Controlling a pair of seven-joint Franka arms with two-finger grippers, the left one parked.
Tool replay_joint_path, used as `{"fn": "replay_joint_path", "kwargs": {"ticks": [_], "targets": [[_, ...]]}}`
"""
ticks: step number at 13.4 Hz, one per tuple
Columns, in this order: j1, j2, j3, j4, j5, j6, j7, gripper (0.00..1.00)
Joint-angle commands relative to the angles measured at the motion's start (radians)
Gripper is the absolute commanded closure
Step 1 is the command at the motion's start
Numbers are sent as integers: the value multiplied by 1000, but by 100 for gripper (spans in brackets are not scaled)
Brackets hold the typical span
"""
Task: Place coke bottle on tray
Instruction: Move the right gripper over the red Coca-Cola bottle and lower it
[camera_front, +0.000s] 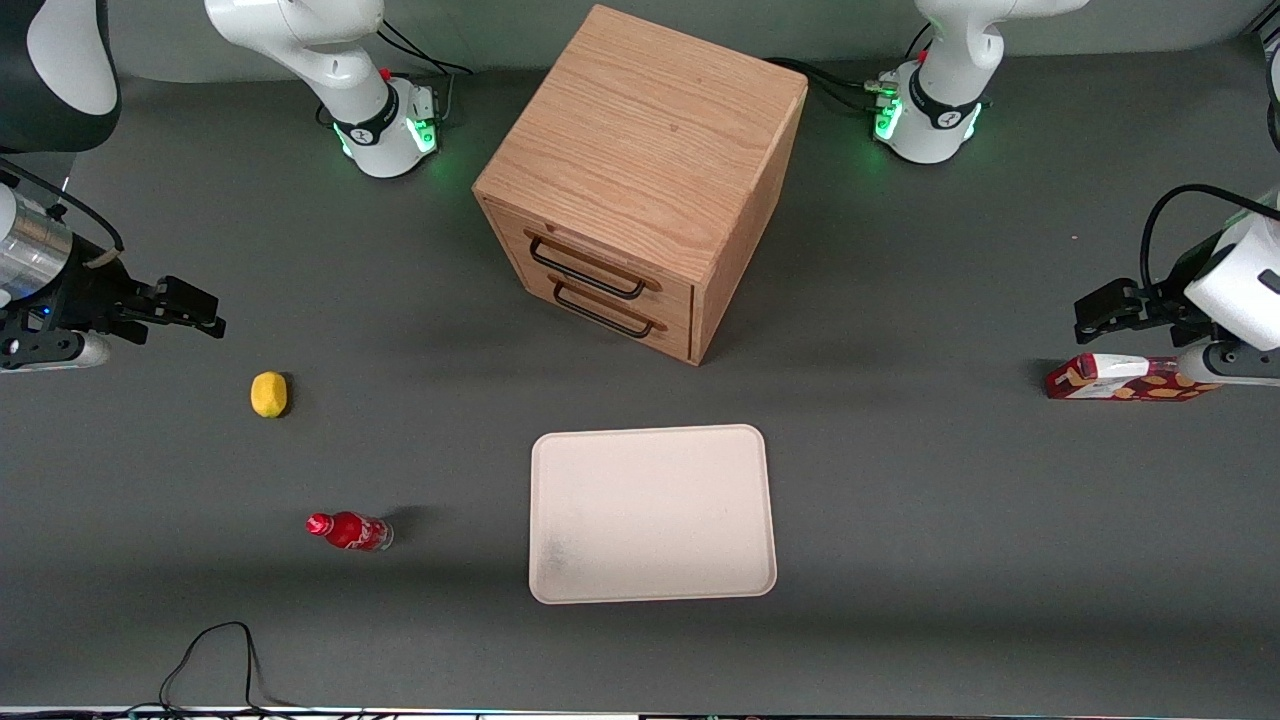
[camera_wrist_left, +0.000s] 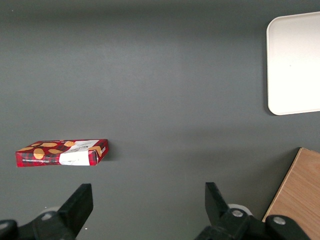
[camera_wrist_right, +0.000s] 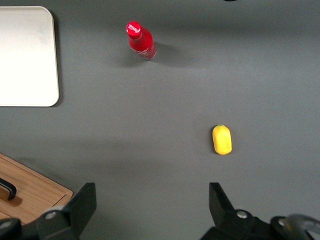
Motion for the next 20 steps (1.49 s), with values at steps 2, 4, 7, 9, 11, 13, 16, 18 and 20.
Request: {"fn": "replay_joint_path", "kwargs": {"ticks": [2,4,7,9,11,13,16,18,20], "targets": [[3,4,0,16,-22,-2,-24,0],[2,10,2,25,-19,-6,-17,0],[5,19,3,44,-13,-8,-17,0],[3,36,3,65,-12,-8,-17,0],[9,48,5,88,-12,-8,-16,0],[31,105,5,167,-13,-17,-17,0],[34,310,5,466,-10,-205,-17,0],[34,439,5,650,-12,-273,-19,0],[31,519,5,728,-10,-264,-22,0]]}}
